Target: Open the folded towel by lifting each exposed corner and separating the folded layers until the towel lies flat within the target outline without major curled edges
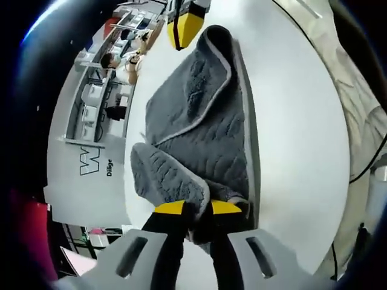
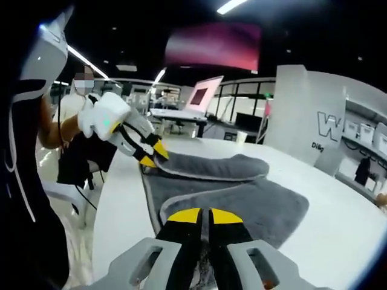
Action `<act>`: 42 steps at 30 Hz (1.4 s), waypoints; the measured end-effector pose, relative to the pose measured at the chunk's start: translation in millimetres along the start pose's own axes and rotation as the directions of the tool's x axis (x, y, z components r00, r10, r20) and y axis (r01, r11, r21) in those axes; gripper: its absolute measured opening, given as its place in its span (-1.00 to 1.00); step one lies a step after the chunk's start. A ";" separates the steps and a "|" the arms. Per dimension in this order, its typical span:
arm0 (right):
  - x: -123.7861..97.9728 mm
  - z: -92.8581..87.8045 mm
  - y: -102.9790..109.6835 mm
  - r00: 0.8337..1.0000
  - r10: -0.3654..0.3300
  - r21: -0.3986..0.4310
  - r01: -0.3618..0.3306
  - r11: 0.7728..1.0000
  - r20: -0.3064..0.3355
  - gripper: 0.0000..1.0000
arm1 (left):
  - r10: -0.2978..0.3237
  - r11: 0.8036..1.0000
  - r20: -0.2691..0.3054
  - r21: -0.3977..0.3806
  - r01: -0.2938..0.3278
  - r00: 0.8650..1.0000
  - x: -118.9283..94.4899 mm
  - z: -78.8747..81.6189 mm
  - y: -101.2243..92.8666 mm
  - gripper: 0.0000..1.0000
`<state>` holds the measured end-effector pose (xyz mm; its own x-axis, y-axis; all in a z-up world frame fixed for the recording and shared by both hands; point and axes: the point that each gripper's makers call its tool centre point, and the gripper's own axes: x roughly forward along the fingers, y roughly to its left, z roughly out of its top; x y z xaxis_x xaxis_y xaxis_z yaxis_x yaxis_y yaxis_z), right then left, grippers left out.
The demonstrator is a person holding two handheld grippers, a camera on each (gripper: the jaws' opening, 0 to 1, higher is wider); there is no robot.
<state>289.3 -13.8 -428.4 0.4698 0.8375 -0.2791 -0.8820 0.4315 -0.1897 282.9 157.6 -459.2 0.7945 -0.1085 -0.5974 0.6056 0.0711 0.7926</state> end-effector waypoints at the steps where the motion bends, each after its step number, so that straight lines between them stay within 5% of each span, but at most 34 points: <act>1: 2.0 0.1 2.4 1.000 0.005 -0.007 -0.005 1.000 -0.004 -1.00 | -0.006 1.000 0.000 -0.003 0.006 1.000 0.6 -0.6 -1.7 -0.81; 8: 14.2 0.3 16.5 0.999 0.035 -0.029 -0.036 0.999 -0.023 -1.00 | -0.014 0.999 0.013 -0.047 0.015 1.000 2.5 -2.9 -5.0 -0.93; 17: 20.2 7.8 13.5 0.999 0.048 -0.052 -0.050 0.997 -0.024 -1.00 | 0.057 0.980 0.079 -0.195 -0.040 0.995 -2.8 -4.7 11.5 -0.95; 20: 24.2 12.1 10.8 0.998 0.055 -0.069 -0.056 0.996 -0.026 -0.99 | 0.112 0.943 0.136 -0.328 -0.062 0.984 -8.3 -5.0 23.1 -0.96; 32: 49.6 40.2 -12.2 0.999 0.051 -0.154 -0.052 0.987 -0.012 -0.87 | 0.273 0.783 0.223 -0.617 -0.081 0.936 -31.0 -21.2 57.4 -0.96; 35: 57.8 42.8 -19.5 0.998 0.058 -0.180 -0.060 0.982 -0.020 -0.80 | 0.280 0.772 0.238 -0.631 -0.071 0.930 -35.4 -25.0 60.0 -0.96; 42: 82.8 38.7 -39.0 0.997 0.053 -0.180 -0.061 0.982 -0.051 -0.75 | 0.341 0.704 0.253 -0.707 -0.067 0.905 -44.4 -30.1 70.2 -0.96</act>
<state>361.1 51.7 -407.7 0.4239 0.8409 -0.3364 -0.8877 0.3119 -0.3388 291.4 197.2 -380.8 0.9149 -0.3249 -0.2396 0.4034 0.7586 0.5116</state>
